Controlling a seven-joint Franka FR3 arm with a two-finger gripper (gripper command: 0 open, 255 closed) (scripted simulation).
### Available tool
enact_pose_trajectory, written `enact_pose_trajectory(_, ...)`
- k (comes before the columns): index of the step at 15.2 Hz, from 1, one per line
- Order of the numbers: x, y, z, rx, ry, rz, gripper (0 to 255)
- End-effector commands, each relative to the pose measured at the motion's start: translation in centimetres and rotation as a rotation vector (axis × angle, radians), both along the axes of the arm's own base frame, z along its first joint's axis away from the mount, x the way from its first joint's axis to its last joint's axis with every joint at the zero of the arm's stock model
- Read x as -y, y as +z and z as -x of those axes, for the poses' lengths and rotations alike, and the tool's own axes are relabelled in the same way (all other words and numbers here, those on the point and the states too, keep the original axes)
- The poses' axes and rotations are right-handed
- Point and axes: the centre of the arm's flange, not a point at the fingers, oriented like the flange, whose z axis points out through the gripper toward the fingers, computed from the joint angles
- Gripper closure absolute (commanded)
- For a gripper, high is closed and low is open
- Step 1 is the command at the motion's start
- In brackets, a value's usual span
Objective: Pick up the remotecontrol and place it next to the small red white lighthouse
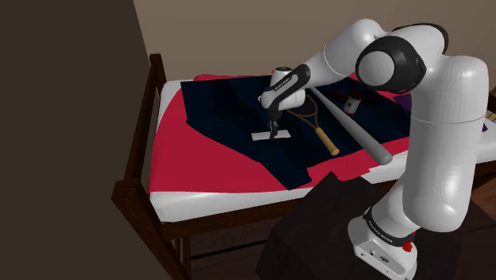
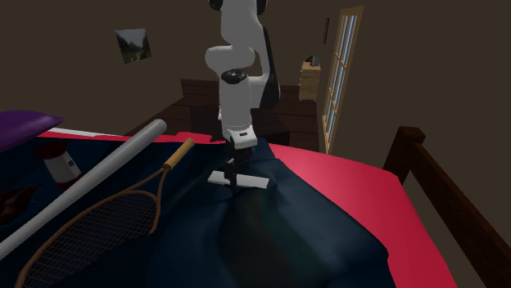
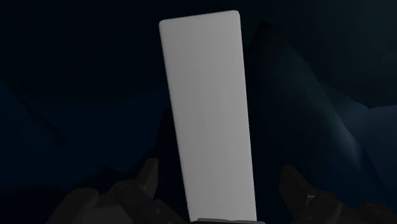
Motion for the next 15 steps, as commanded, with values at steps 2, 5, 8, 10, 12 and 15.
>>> enact_pose_trajectory(2, 0.1, -1.6, 0.0, 0.0, 0.001, 0.0, 0)
enact_pose_trajectory(5, 0.1, -2.4, 0.0, 0.0, 0.001, 0.0, 0)
enact_pose_trajectory(8, 0.1, -2.4, 0.0, 0.0, 0.001, 0.0, 0)
enact_pose_trajectory(10, 0.1, -2.4, 0.0, 0.0, 0.001, 0.0, 0)
enact_pose_trajectory(12, 0.1, -2.4, 0.0, 0.0, 0.001, 0.0, 255)
enact_pose_trajectory(15, 0.1, -2.4, 0.0, 0.0, 0.001, 0.0, 255)
